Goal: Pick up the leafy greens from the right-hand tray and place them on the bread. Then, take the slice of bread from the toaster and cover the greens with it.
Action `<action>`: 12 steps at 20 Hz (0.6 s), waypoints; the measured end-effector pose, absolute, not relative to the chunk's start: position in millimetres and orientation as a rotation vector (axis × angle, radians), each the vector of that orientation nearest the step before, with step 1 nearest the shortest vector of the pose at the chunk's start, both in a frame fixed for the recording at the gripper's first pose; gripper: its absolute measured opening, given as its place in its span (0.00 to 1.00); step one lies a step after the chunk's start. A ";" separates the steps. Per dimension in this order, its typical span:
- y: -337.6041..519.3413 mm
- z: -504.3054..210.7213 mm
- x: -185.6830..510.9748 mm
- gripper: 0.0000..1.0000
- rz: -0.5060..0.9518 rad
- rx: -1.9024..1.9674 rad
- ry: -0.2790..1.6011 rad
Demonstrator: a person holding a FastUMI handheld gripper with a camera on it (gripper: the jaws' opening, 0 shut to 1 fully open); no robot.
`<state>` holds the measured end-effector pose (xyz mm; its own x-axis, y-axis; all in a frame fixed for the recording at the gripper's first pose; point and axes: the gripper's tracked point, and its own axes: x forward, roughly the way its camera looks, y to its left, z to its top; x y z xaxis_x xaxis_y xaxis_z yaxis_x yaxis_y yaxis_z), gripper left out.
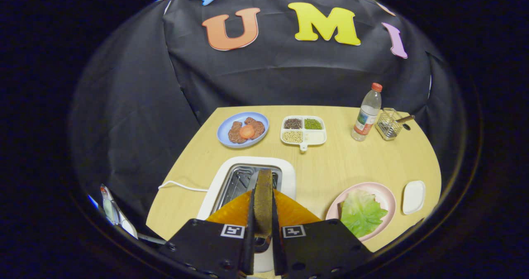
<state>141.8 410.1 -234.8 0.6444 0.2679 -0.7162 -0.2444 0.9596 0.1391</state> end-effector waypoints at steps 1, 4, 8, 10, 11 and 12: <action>411.0 -233.8 138.7 0.18 0.294 0.029 0.817; 412.0 -221.2 131.9 0.15 0.302 -0.007 0.792; 409.9 -197.0 127.3 0.09 0.290 -0.048 0.737; 409.4 -178.9 123.6 0.09 0.292 -0.030 0.708; 407.2 -170.0 122.3 0.09 0.285 -0.028 0.696; 405.2 -160.8 119.6 0.09 0.285 -0.021 0.686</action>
